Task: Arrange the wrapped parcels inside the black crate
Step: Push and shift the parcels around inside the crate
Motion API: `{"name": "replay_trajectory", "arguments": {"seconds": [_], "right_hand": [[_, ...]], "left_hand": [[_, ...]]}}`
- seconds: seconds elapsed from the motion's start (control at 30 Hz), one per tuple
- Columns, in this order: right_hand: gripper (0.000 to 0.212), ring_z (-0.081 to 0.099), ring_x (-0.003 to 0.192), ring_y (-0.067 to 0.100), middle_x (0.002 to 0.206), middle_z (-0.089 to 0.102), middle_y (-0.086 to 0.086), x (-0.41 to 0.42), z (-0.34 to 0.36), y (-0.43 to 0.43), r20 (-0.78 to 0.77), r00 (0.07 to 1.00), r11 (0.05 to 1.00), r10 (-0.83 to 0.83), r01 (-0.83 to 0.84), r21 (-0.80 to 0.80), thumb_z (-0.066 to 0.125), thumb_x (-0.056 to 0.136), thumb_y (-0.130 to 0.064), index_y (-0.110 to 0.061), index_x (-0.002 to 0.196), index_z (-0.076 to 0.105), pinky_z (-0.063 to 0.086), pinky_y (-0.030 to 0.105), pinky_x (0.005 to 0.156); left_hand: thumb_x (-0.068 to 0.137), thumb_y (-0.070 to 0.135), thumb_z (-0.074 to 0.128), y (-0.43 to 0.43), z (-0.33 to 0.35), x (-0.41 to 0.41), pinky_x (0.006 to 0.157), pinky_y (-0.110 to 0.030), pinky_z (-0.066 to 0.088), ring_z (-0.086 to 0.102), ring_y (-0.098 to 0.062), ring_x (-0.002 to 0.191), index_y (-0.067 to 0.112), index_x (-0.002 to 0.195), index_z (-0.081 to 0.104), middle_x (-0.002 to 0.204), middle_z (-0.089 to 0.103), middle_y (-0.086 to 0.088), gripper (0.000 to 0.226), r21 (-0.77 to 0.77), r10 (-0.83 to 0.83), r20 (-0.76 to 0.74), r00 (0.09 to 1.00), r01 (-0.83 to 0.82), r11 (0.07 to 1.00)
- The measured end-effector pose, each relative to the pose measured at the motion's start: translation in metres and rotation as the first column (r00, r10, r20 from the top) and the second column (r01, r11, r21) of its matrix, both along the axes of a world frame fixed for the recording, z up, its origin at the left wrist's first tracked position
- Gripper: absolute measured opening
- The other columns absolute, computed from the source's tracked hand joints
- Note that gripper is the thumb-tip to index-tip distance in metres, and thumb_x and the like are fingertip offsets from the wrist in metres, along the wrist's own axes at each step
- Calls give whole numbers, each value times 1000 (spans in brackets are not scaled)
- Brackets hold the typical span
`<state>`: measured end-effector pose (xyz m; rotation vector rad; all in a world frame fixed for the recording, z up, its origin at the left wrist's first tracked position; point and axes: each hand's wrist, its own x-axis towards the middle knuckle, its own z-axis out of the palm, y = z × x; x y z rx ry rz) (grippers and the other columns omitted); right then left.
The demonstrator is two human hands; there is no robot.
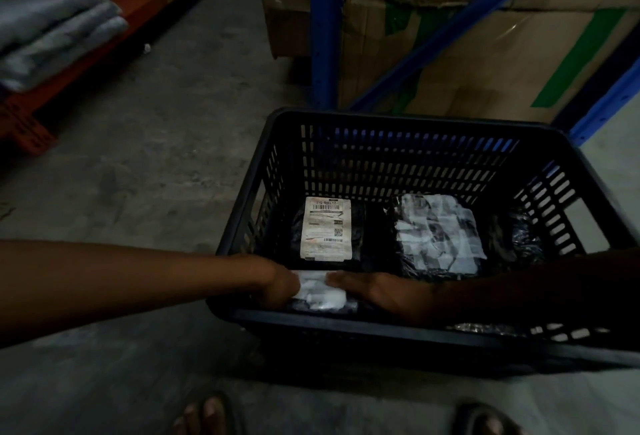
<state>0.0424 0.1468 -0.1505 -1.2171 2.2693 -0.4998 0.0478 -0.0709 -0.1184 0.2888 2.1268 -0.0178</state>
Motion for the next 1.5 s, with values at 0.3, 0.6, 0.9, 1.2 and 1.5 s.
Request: {"name": "replay_trajectory", "arguments": {"seconds": [0.3,0.6,0.9,1.2,1.5], "right_hand": [[46,61,112,13,125,61,-3,0,43,39,203,941,927,-272,313,-206,43,97,-47,-24,136,34,52,39,95],[46,66,107,28,121,69,8,-64,42,17,902,4,197,-432,976,90,36,98,-51,-19,104,69,51,43,94],[38,65,111,37,127,64,22,-121,12,-31,823,109,352,-557,929,115,59,94,-18,1,127,58,54,51,93],[86,43,136,35,152,38,16,-122,-34,-36,253,378,432,-891,876,215,52,86,-56,-7,150,22,39,38,112],[36,65,109,33,119,69,14,-87,81,71,-298,707,733,-641,679,33,53,87,-23,-13,121,62,55,37,85]], "left_hand": [[65,39,79,8,46,-29,85,-29,57,72,-18,91,11,97,78,86,74,5,43,376,432,90,897,-432,820],[76,47,74,18,44,-62,76,-35,55,67,-25,84,7,123,63,107,71,-8,63,542,877,282,389,-819,190],[94,12,55,25,14,-101,90,-34,54,63,-32,115,-1,141,48,130,60,-16,49,560,927,101,362,-790,247],[99,24,41,49,-11,-99,107,-31,43,47,-32,137,1,153,28,154,40,-19,60,400,838,-234,492,-737,544],[92,33,49,110,17,-63,127,-34,-2,-21,-25,153,8,158,-12,165,-23,-11,93,396,119,-531,839,122,910]]}}
